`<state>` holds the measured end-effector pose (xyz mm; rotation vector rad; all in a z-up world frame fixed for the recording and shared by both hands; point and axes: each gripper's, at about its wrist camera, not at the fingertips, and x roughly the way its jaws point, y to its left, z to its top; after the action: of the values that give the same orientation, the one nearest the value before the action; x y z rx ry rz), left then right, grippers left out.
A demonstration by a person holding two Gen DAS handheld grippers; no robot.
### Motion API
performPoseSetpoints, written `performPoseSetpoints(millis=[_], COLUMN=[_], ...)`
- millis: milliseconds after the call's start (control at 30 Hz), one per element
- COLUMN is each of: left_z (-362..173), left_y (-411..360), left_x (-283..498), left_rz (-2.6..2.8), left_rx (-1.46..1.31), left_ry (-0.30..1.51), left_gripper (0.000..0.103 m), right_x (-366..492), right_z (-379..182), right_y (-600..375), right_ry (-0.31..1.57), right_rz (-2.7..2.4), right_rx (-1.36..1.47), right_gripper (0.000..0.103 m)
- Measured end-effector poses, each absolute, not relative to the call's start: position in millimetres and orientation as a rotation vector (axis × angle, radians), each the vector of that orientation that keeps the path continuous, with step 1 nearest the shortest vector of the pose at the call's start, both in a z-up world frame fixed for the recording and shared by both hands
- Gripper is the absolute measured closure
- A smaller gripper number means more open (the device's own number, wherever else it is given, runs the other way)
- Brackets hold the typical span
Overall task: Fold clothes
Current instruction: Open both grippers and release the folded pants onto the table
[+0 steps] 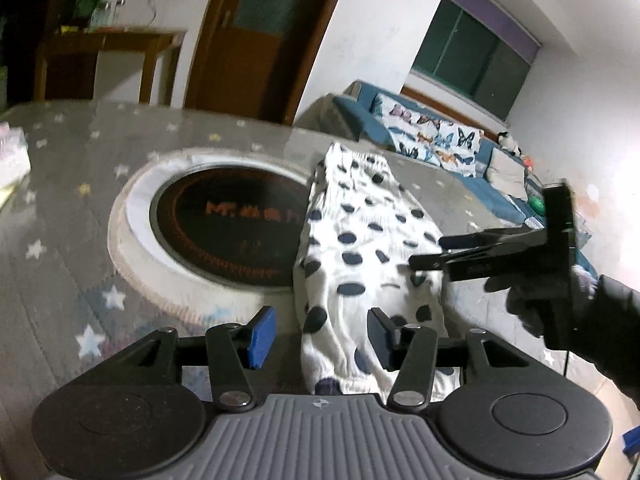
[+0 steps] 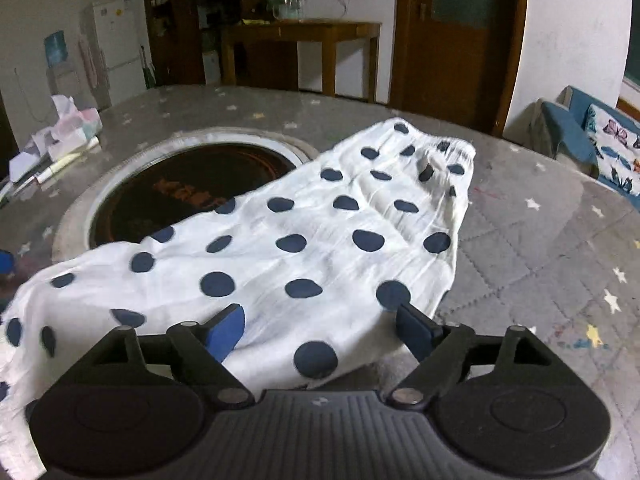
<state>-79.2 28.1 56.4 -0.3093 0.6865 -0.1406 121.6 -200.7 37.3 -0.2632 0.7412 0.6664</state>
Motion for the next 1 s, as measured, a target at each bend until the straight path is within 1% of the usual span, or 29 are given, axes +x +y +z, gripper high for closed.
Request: performPoseSetpoints(millis=[133,200,433,467,500,533,600,1000], left_z=[46,42,33,35,38,40,44,41], left_y=[26,24,19,19,19,19,18,25], left_x=[-73,-70,-67,-68,-69,-69,-70,-82], left_rz=[-0.127,-0.121,-0.116,-0.127,-0.138,-0.149,-0.170,-0.173], left_rx=[-0.310,-0.301,-0.273,-0.281,-0.289,-0.296,-0.299,-0.364], left_ry=[0.722,0.734,0.777,0.772,0.766,0.762,0.759,0.790], left_gripper=[0.050,0.050,0.051,0.054,0.060,0.063,0.066,0.067], right_x=[97,84,49,46,44,40,30,-49], right_z=[48,53,58,59,60,61,63,59], right_y=[-204,-206,-186,-182,-179,-177,-172,-159], right_ry=[0.690,0.668,0.627,0.625,0.623,0.621,0.620,0.597], right_rz=[0.687,0.705,0.803,0.815,0.827,0.839,0.862,0.964], right_rx=[-0.250,-0.232,-0.230,-0.227,-0.223,-0.222,-0.225,-0.313], right_gripper=[0.010,0.004,0.003,0.003,0.003,0.003,0.003,0.003])
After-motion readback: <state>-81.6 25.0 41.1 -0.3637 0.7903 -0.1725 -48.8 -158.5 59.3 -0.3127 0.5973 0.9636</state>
